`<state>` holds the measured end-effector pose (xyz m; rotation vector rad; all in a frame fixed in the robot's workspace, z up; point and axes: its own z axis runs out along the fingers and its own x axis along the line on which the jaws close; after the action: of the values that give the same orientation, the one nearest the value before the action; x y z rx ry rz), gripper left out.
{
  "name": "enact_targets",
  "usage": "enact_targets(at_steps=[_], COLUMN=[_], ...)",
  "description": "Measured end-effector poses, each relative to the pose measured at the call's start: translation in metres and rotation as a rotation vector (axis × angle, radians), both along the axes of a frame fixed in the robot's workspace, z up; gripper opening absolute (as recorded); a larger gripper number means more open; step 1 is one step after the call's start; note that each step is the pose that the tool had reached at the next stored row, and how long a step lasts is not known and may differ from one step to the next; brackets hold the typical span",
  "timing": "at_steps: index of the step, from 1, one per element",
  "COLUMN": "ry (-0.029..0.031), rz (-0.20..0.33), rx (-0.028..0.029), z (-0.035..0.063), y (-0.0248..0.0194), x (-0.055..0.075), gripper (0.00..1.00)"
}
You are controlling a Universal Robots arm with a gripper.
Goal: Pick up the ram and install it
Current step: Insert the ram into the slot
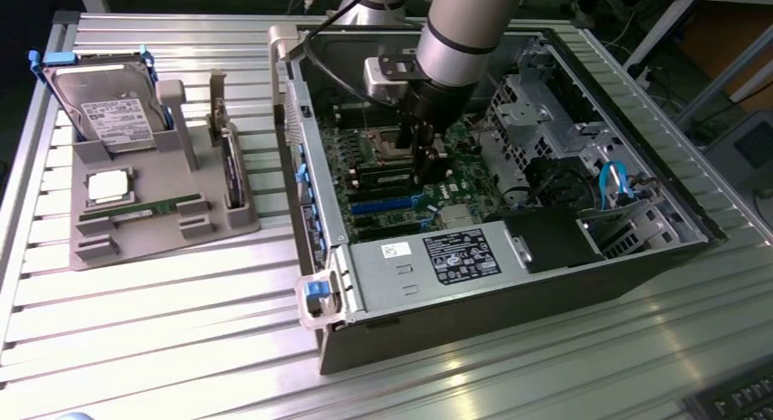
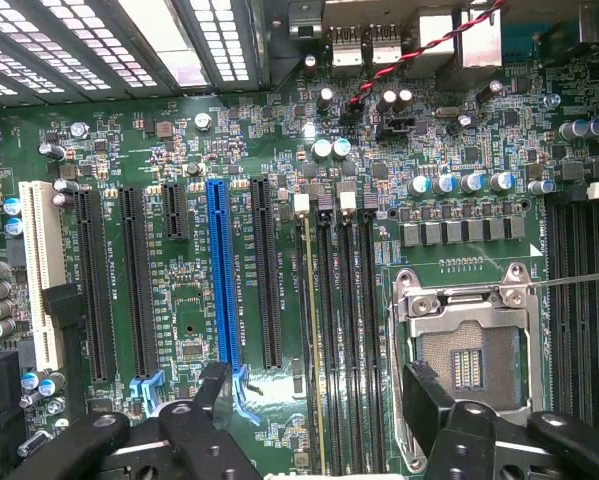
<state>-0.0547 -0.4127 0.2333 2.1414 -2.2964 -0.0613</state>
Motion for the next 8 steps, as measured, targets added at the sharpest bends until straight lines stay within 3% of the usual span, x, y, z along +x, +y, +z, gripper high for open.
enact_targets(at_steps=[3, 6, 8], ry=[0.0000, 0.0001, -0.0001], rz=[0.000, 0.000, 0.000], rx=[0.0000, -0.0002, 0.0003], z=[0.0000, 0.0018, 0.0023], y=[0.0000, 0.0000, 0.0000], x=[0.0000, 0.0000, 0.0000], gripper=[0.78, 0.63, 0.63])
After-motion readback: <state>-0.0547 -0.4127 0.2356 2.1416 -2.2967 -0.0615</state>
